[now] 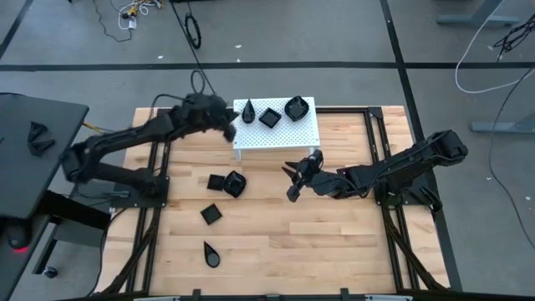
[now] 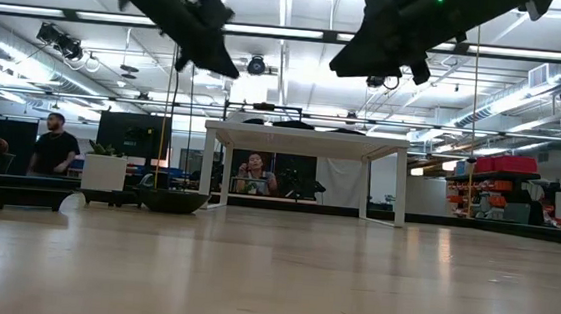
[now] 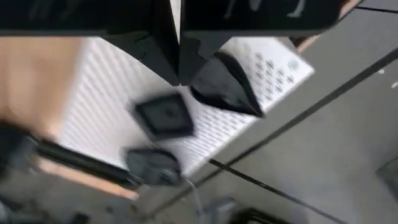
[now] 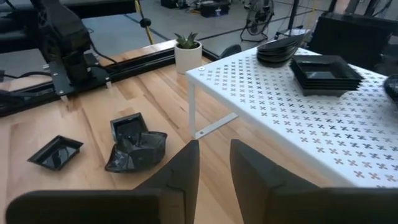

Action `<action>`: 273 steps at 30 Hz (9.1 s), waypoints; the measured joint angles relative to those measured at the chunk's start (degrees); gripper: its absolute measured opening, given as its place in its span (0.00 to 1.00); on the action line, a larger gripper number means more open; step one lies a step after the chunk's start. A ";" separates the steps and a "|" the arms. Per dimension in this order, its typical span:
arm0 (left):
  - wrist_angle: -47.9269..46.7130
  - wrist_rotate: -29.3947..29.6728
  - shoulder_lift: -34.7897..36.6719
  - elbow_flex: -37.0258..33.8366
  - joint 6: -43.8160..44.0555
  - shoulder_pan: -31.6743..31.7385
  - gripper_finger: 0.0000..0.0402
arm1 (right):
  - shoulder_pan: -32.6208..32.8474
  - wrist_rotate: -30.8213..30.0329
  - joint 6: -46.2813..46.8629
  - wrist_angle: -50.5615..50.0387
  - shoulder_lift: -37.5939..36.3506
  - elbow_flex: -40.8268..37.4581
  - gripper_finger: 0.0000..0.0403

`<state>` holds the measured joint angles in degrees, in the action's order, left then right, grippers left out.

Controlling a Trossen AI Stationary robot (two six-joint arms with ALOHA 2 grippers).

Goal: Pick & Place Mini shaped plates
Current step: Stack the black leaf-shaped plate on top of the other black leaf-shaped plate on the shelf, then stack the black square plate on top of the other black square plate on the shelf

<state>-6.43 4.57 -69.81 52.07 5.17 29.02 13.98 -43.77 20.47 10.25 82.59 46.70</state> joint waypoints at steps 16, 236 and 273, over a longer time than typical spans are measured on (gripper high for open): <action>-51.18 20.94 16.02 -0.07 23.91 -36.93 0.01 | -0.93 19.91 -8.94 21.93 12.25 0.82 0.23; -2.30 9.96 10.68 -38.53 51.97 -58.91 0.16 | -6.58 16.30 -10.45 13.76 6.27 2.23 0.41; 32.42 15.99 -7.11 -25.62 28.56 -39.93 0.02 | 0.78 12.70 -5.90 20.05 17.99 2.27 0.53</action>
<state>25.99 20.56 -76.93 26.46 33.74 -10.92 14.76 -31.07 14.57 30.31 100.57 48.97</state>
